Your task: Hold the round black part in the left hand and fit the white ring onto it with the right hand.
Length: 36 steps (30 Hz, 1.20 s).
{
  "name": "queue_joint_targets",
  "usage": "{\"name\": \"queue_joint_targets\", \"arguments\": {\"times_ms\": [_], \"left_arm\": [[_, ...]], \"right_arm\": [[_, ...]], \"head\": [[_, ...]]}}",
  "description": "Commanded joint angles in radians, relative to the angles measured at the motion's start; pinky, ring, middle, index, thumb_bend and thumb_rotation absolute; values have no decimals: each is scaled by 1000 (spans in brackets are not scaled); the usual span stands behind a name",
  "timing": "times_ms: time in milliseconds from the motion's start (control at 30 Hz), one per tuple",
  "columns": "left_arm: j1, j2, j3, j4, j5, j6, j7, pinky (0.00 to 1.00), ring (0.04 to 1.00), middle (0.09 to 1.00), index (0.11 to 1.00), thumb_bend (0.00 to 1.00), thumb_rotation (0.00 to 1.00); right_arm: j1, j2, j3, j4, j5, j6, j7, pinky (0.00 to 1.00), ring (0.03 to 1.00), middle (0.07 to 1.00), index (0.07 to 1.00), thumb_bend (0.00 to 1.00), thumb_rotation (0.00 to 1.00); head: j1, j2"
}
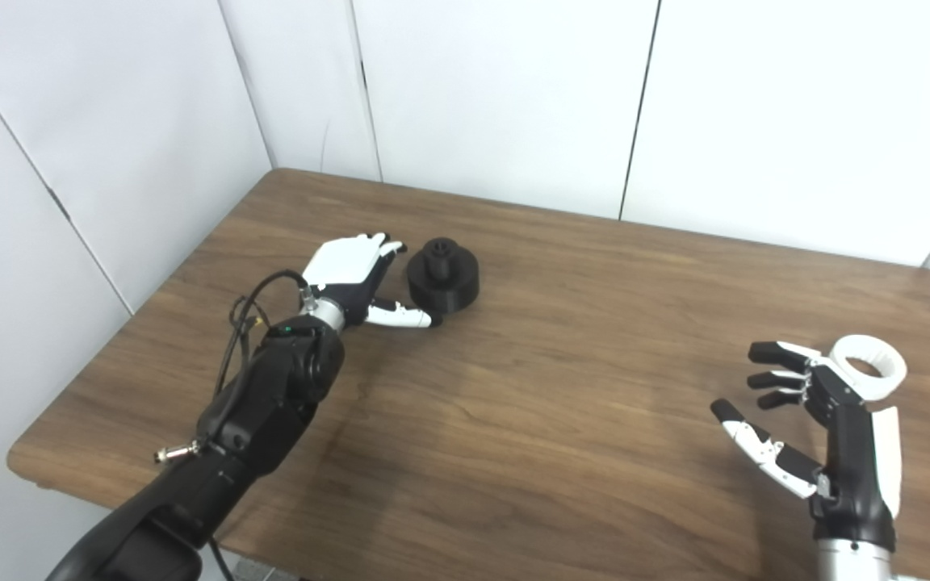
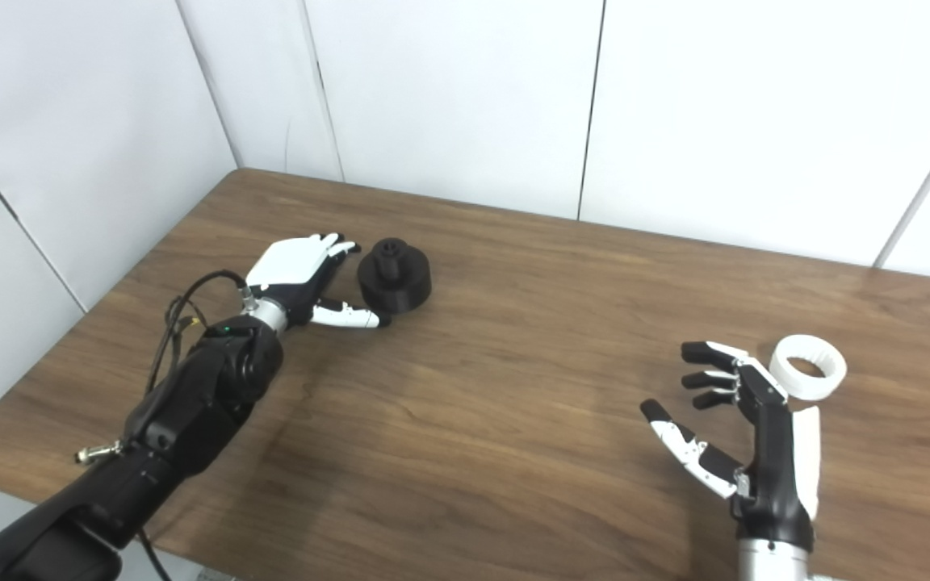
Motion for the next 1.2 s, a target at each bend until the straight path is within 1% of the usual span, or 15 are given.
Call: {"name": "queue_joint_targets", "arguments": {"times_ms": [0,200,433,600,733,1167], "left_arm": [[-55,10,6,-9,11,2,41,1000,1000,1000,924,1000,715],[-62,-7,4,15,1,5,53,1000,1000,1000,931,1000,697],[-61,-18,-2,25,-3,3,64,1000,1000,1000,928,1000,714],[-60,-27,-1,24,-15,-5,68,1000,1000,1000,927,1000,699],[-63,-40,-1,24,-26,-13,85,1000,1000,1000,923,1000,678],[-69,-50,3,40,-45,-23,107,1000,1000,1000,912,1000,669]], "right_arm": [[65,-9,-10,31,1,0,-2,444,561,660,651,592,125],[67,-11,-10,29,-6,2,-3,449,567,664,653,591,133],[69,-8,-10,19,-9,17,0,446,568,668,652,589,139],[73,-7,-9,10,-13,27,4,444,562,667,657,583,138],[76,-10,-7,5,-22,24,2,450,566,668,655,576,144],[79,-7,-8,-1,-11,28,8,447,566,668,652,580,128]], "head": [[0,2],[0,6],[-4,10],[-9,13],[-9,17],[-10,24]]}}
